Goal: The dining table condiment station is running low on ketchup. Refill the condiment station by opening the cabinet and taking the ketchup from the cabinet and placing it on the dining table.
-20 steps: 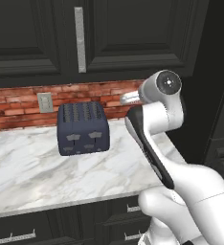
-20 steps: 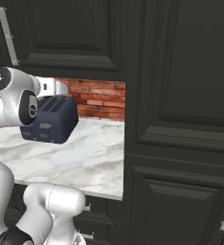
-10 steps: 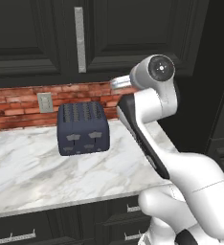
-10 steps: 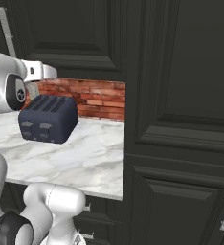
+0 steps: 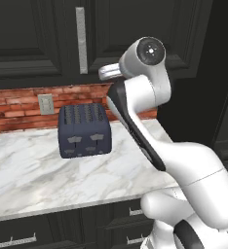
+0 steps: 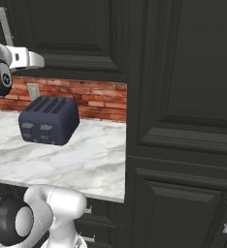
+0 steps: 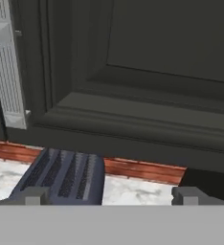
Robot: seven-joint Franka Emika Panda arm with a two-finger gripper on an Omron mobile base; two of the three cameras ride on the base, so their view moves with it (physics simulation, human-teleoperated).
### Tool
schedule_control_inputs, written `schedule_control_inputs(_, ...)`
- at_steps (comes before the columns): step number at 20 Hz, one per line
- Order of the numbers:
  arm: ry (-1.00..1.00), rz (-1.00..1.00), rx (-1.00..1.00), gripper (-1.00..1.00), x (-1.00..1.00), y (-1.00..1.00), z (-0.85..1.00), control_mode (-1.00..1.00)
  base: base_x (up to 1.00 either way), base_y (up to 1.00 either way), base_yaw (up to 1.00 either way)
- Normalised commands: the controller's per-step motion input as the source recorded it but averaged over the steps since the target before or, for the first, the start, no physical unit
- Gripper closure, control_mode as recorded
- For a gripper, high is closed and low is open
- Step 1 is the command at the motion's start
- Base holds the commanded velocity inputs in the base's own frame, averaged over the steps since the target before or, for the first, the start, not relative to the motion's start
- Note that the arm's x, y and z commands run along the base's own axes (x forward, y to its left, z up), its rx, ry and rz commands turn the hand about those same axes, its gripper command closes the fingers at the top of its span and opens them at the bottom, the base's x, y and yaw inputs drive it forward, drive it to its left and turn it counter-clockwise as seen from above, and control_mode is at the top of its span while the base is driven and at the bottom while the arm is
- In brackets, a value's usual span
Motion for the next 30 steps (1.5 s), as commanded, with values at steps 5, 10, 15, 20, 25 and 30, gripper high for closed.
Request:
schedule_control_inputs(5, 0.0, 0.07, 0.06, -1.0, 0.0, 0.34, 0.28, -1.0, 0.0, 0.0, 0.0)
schedule_control_inputs(10, 0.0, 0.11, 0.08, -1.0, 0.0, 0.38, 0.17, -1.0, 0.0, 0.0, 0.0)
schedule_control_inputs(15, 0.0, 0.14, 0.03, -1.0, 0.0, 0.42, 0.03, -1.0, 0.0, 0.0, 0.0)
schedule_control_inputs(20, -0.01, 0.13, 0.0, -1.0, 0.08, 0.48, 0.0, -1.0, 0.0, 0.0, 0.0)
schedule_control_inputs(25, -0.06, 0.01, 0.0, -1.0, 0.24, 0.14, 0.0, -1.0, 0.0, 0.0, 0.0)
schedule_control_inputs(30, -0.05, 0.0, 0.0, -1.0, 0.32, 0.0, -0.04, -1.0, 0.0, 0.0, 0.0)
